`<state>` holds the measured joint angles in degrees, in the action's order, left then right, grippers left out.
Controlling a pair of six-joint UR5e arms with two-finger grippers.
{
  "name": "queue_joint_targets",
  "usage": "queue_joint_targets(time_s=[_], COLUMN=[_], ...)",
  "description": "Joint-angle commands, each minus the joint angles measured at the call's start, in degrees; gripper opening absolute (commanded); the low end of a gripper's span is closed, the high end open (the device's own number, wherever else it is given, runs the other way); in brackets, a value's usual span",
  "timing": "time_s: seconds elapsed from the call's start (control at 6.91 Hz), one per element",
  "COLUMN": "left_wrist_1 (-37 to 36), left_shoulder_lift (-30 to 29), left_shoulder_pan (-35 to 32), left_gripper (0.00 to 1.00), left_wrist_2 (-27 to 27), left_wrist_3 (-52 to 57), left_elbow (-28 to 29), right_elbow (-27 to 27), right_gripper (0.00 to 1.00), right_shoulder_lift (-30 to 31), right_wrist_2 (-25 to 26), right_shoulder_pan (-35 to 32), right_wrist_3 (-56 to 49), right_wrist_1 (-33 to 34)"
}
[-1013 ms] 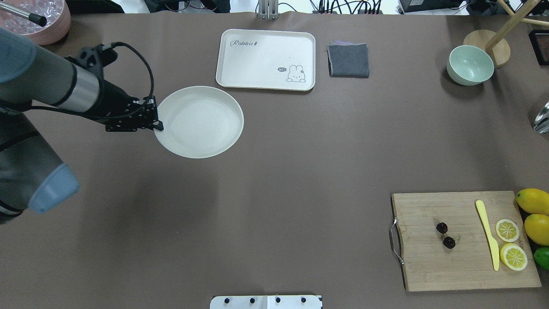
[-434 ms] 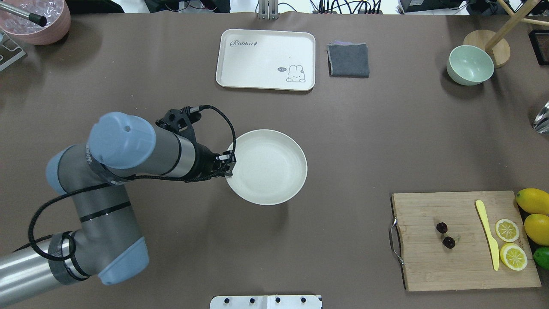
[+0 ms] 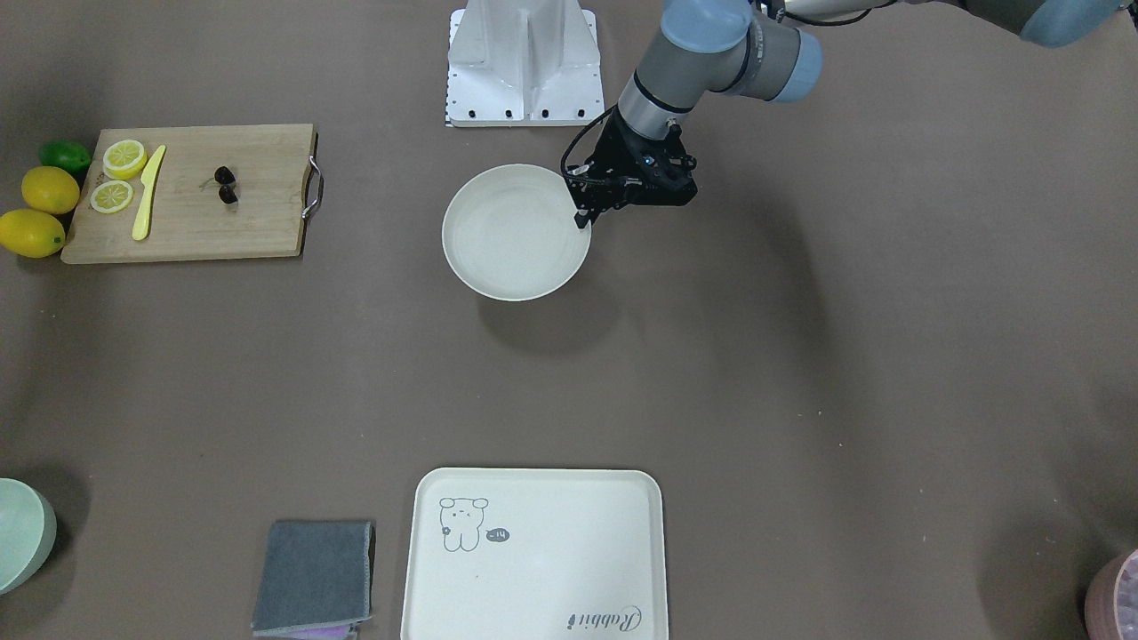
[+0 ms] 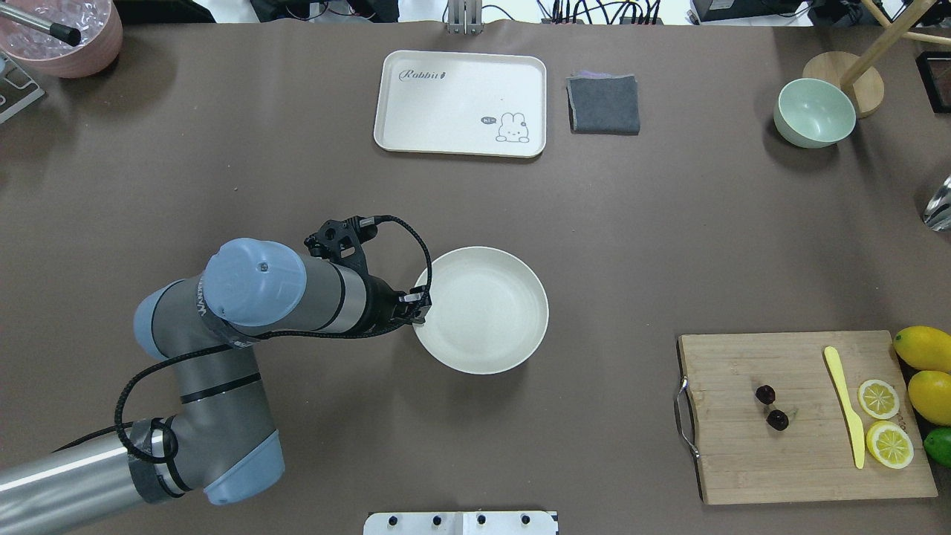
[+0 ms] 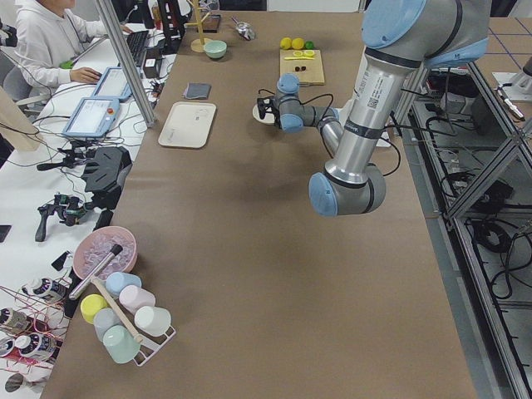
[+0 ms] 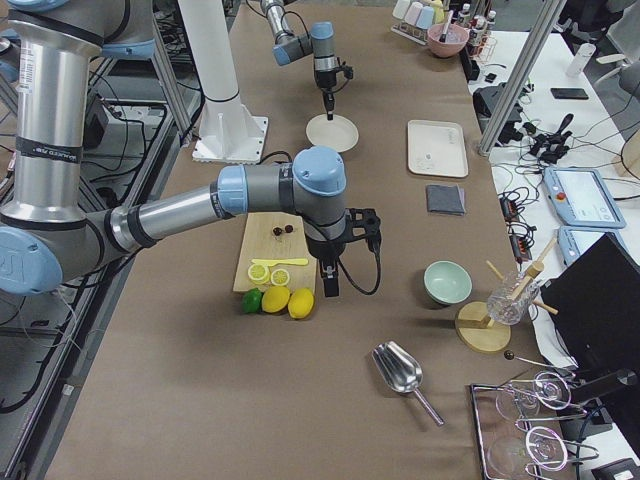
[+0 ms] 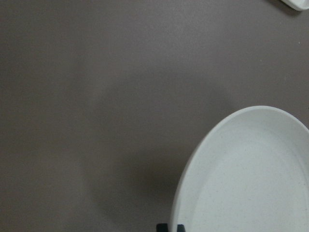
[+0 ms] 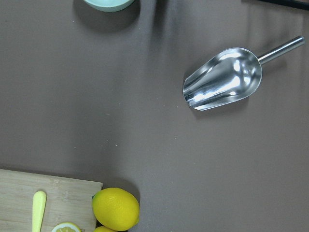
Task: Place red cherry on plate
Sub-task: 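Drag the white plate with the left gripper toward the table center, then release the plate and withdraw the left gripper back to its side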
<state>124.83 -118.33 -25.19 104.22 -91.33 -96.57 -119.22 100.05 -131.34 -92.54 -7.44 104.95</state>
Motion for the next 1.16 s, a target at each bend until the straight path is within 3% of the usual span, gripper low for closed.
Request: queue_joint_targets(time_s=[0.0, 0.87, 1.01], left_wrist_1=[9.5, 10.4, 10.4], left_shoulder_lift=[0.2, 0.6, 0.5], left_shoulder_pan=[-0.1, -2.8, -2.9], left_gripper=[0.00, 0.00, 0.26], left_wrist_2=[-0.1, 0.2, 0.2], left_wrist_3=[2.8, 9.8, 9.9], left_elbow=[6.4, 8.6, 8.7], right_elbow=[-0.5, -1.7, -1.6], right_gripper=[1.00, 1.00, 1.00], right_shoulder_lift=[0.6, 1.3, 1.1], right_wrist_2=[0.0, 0.2, 0.3], right_shoulder_pan=[-0.4, -0.4, -0.4], right_wrist_3=[0.0, -0.1, 0.0], right_wrist_1=[0.0, 0.0, 0.0])
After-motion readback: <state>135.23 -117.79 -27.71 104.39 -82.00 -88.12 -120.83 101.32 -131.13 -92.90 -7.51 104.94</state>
